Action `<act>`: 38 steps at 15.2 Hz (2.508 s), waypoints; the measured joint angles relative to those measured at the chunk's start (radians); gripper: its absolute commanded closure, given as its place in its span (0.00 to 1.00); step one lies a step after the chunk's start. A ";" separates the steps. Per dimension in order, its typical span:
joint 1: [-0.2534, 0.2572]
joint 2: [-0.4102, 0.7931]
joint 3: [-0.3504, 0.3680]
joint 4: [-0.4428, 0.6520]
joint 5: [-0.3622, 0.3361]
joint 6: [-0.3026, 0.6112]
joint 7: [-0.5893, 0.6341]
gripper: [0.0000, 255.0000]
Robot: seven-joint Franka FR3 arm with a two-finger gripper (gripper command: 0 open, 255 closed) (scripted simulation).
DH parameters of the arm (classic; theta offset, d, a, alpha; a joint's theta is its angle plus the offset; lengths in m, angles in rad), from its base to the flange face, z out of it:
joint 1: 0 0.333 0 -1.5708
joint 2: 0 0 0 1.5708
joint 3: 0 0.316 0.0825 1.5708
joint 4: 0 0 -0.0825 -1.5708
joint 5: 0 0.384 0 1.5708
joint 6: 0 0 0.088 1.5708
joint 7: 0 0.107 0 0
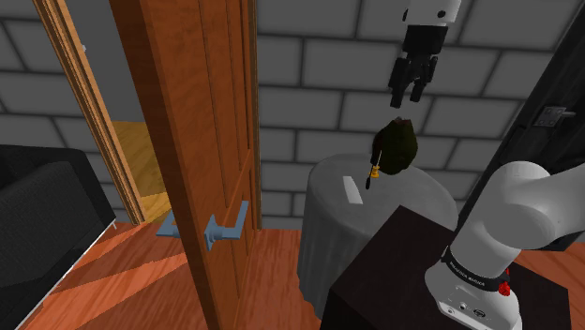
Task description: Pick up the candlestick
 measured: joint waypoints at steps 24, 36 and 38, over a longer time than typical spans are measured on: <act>-0.281 0.366 -0.103 -0.305 -0.159 0.792 0.285 0.00; -0.428 0.725 -0.184 -0.250 -0.242 1.165 0.467 0.00; -0.435 0.763 -0.189 -0.244 -0.247 1.201 0.483 0.00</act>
